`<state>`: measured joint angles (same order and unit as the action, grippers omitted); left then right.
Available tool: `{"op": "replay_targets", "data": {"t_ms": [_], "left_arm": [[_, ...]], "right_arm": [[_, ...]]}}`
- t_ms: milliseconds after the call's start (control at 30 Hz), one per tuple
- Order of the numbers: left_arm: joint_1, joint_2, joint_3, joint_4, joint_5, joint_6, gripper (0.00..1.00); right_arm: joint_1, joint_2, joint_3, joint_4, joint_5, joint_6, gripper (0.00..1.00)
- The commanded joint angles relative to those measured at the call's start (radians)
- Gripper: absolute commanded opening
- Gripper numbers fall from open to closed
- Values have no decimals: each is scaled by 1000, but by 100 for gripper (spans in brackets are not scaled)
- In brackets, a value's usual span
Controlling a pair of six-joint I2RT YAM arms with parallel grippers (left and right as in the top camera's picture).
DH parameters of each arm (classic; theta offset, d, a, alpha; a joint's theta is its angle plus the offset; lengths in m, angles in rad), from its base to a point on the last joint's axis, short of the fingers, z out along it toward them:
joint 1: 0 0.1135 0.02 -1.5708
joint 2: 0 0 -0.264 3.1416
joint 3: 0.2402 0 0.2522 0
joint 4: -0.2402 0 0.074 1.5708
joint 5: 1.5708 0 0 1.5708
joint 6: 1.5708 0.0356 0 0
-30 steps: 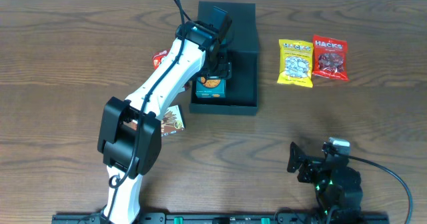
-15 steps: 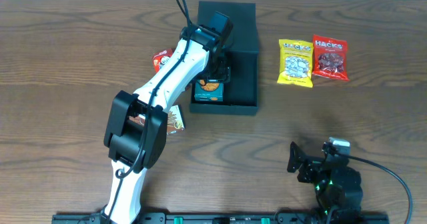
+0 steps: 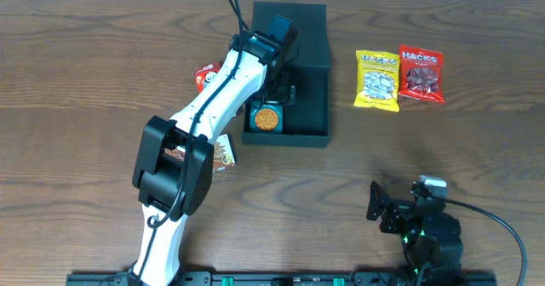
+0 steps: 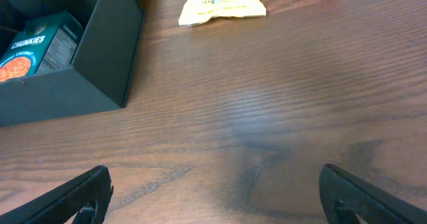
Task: Pack container
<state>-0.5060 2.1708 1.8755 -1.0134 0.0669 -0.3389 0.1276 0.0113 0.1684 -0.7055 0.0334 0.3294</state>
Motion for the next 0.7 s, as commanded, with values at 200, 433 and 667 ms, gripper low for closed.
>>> {"op": "replay_targets", "data": {"t_ms": [200,433,667], "left_arm": [[-2,-10,76,-1,61,42,77],[-79,8,85,13,79,55,20],[-114,71,84,18,93,10,6]], "right_arm": [[5,-6,-10,-1,3,6,99],[5,-6,-10,-2,3,6,99],[5,-6,-10,-1,3,6,99]]}}
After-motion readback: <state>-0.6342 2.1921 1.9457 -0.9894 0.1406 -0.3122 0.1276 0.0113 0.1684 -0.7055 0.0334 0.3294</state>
